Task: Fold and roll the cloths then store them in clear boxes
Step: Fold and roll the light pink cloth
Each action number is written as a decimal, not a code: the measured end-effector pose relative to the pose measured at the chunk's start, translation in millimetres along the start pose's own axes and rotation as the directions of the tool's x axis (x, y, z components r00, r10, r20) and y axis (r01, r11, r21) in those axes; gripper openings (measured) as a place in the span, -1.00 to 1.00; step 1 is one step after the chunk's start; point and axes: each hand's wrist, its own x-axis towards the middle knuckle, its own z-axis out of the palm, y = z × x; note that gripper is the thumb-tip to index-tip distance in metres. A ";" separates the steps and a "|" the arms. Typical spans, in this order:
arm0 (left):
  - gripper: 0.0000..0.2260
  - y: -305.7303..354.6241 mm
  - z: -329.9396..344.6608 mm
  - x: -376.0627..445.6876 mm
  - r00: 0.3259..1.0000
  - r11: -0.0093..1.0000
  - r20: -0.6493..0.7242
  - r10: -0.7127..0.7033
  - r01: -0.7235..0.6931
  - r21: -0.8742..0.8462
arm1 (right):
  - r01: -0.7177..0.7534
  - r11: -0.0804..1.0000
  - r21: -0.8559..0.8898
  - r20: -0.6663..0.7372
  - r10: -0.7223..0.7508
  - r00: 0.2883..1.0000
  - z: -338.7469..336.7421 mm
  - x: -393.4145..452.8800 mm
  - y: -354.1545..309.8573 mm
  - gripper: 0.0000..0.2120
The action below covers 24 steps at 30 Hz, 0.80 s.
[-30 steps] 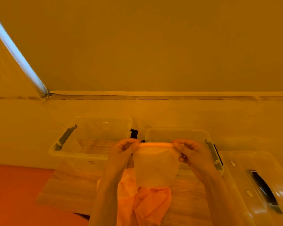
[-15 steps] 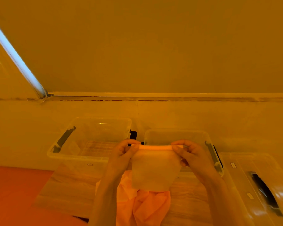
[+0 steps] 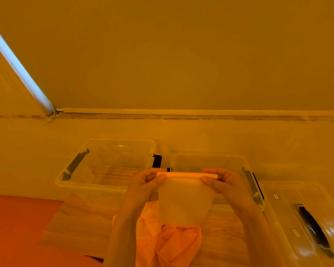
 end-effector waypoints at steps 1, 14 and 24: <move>-0.86 -0.8 -0.4 0.3 1.000 1.000 0.007 0.007 -0.007 0.017 | 0.004 1.000 -0.011 0.007 -0.004 1.000 -1.8 0.7 0.8 -0.82; -0.85 -0.4 3.3 2.1 0.998 0.998 -0.029 0.055 -0.054 0.032 | 0.019 0.993 0.118 0.069 -0.028 0.997 -2.5 4.1 5.5 -0.87; -0.88 -1.4 5.0 2.7 0.997 0.998 -0.048 0.058 -0.059 -0.024 | -0.035 0.959 0.281 0.069 0.017 0.998 1.0 5.4 3.5 -0.74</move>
